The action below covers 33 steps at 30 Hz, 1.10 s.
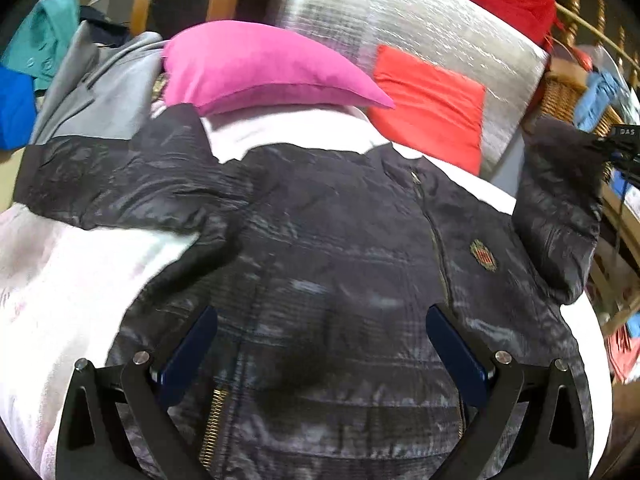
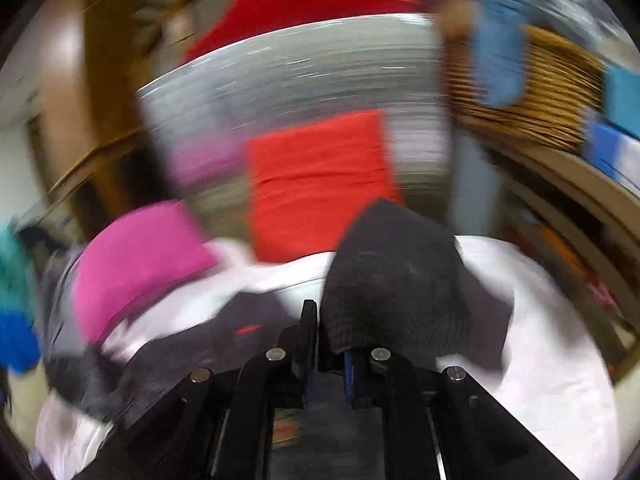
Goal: Fold large clothes
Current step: 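Grasp the jacket sleeve cuff with the right gripper and lift it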
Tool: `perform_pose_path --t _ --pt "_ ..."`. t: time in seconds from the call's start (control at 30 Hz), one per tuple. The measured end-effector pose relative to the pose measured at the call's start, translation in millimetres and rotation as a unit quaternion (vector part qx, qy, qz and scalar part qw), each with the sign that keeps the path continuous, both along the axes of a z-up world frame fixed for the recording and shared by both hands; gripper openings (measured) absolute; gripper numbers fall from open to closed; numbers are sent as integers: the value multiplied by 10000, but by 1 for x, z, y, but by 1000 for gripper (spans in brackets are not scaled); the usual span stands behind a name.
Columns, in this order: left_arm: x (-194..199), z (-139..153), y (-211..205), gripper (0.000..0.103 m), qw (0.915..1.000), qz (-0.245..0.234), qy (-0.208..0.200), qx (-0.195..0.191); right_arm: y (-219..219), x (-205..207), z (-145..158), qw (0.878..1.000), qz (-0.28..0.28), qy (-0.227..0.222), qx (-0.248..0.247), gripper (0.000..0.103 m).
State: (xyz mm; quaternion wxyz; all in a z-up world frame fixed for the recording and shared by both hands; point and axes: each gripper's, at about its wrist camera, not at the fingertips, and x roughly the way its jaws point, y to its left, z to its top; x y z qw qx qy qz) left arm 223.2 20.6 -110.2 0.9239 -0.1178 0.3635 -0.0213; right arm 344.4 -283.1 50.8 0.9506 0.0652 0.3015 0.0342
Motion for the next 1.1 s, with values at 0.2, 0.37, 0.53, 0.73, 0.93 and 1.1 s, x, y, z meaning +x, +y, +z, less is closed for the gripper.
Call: perform_pose_path --t 0.2,0.37,0.53,0.73,0.93,1.1 --pt "2 4 14 103 9997 191 -27 -146 115 4 -128 9865 930 1338 -186 75" --pt "5 5 22 103 9993 262 3 -279 125 -12 -162 9776 1288 1661 -85 88" --pt "9 2 23 103 9990 331 46 -300 59 -20 -129 9881 737 1076 810 89" --pt "11 1 23 103 9988 391 67 -294 11 27 -135 9663 -57 1137 2311 90" --pt "15 -1 24 103 9988 411 88 -241 57 73 -157 9548 252 1514 2545 90" --pt "16 0 29 103 9983 503 71 -283 127 59 -139 9602 1555 1357 1883 91"
